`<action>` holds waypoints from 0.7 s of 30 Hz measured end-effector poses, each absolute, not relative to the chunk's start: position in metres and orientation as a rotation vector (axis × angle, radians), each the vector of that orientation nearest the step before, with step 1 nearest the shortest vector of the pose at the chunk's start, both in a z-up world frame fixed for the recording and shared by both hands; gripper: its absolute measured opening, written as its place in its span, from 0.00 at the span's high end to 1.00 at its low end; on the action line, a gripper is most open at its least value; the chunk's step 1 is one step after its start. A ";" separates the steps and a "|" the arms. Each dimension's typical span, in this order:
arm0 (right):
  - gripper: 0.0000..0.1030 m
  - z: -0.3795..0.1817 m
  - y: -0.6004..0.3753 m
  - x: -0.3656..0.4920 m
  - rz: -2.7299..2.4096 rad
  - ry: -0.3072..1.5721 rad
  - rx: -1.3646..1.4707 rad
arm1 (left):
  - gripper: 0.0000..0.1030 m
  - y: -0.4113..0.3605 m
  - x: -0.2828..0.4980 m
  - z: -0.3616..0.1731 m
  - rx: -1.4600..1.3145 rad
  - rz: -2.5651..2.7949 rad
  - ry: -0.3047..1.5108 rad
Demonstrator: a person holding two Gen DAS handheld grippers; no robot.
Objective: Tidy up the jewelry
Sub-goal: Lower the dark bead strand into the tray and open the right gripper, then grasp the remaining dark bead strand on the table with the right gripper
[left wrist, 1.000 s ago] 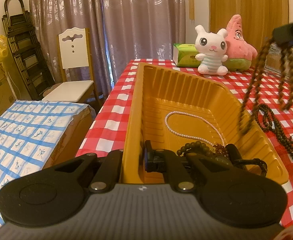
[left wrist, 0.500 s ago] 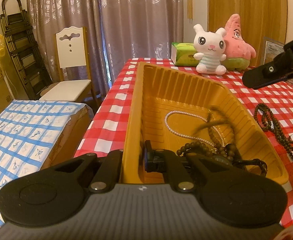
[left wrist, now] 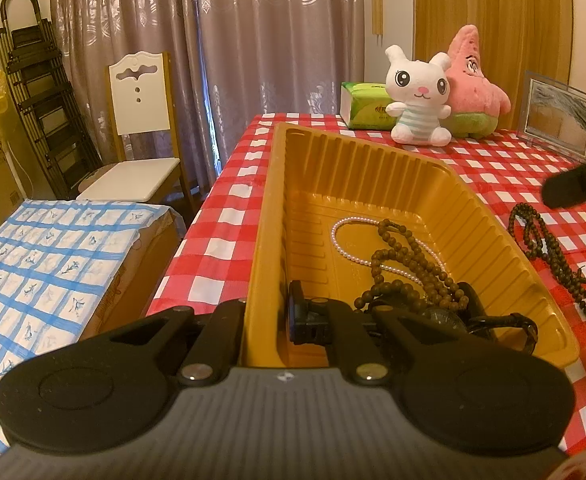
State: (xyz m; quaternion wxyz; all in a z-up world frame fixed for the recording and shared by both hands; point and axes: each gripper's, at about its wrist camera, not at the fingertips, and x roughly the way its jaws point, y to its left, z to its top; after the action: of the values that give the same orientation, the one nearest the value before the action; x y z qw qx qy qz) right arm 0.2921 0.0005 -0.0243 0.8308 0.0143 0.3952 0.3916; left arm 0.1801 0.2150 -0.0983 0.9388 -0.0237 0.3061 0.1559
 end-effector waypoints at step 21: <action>0.48 -0.057 -0.092 0.289 0.570 0.947 0.052 | 0.95 0.214 0.182 -0.098 -0.035 0.334 0.631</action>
State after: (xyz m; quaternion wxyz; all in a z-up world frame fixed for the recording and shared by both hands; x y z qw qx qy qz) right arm 0.2892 -0.0922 -0.0567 0.8507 0.0246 0.4499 0.2706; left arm 0.1820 0.2136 -0.0983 0.9368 -0.0173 0.3088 0.1634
